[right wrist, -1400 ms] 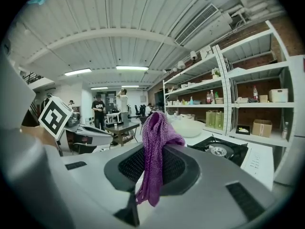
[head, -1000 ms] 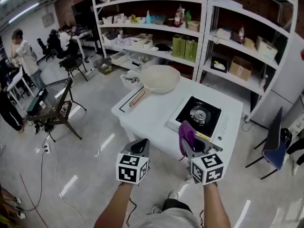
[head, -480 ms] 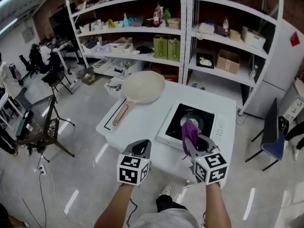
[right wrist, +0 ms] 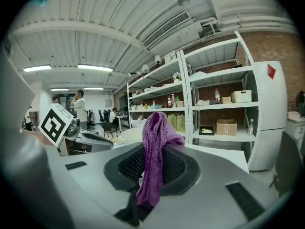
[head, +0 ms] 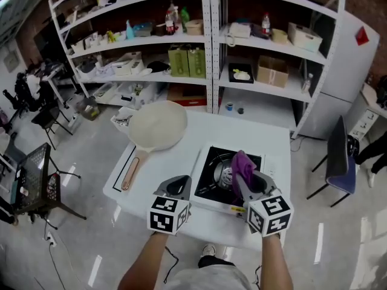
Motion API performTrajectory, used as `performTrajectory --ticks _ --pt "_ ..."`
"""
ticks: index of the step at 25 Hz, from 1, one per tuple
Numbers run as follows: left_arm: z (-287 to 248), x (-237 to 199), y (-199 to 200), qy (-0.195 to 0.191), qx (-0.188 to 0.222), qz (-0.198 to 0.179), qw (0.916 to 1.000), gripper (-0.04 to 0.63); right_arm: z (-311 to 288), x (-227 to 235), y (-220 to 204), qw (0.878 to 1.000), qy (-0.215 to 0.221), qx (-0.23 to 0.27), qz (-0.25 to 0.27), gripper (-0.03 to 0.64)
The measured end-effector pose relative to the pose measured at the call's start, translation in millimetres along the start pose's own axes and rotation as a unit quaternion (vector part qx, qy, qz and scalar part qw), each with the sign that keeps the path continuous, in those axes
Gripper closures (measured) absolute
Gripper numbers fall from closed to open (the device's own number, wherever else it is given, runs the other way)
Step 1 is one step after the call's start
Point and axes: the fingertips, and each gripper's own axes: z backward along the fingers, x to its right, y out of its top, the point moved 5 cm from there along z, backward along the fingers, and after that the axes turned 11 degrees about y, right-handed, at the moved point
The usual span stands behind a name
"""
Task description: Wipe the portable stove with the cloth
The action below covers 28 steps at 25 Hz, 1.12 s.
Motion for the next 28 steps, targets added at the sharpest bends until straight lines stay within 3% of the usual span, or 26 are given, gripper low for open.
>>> performTrajectory --ticks 6,13,19,28 --pt "-26.6 5.2 12.2 -0.022 0.000 -0.007 0.9997 0.589 0.1 19.4 3.9 1.000 -0.022 0.007 -0.009 0.554" --pt "-33.3 5.2 5.4 -0.051 -0.010 -0.014 0.9986 0.591 0.8 11.1 0.1 0.999 -0.042 0.004 -0.015 0.554" --pt "-20.8 0.0 -6.3 -0.082 -0.013 -0.024 0.9963 0.591 7.9 -19.5 -3.0 0.998 -0.063 0.016 -0.024 0.554" --pt "8.2 -20.4 -31.2 -0.098 -0.012 -0.030 0.9947 0.591 -9.0 -91.7 -31.5 0.998 -0.046 0.002 -0.031 0.554"
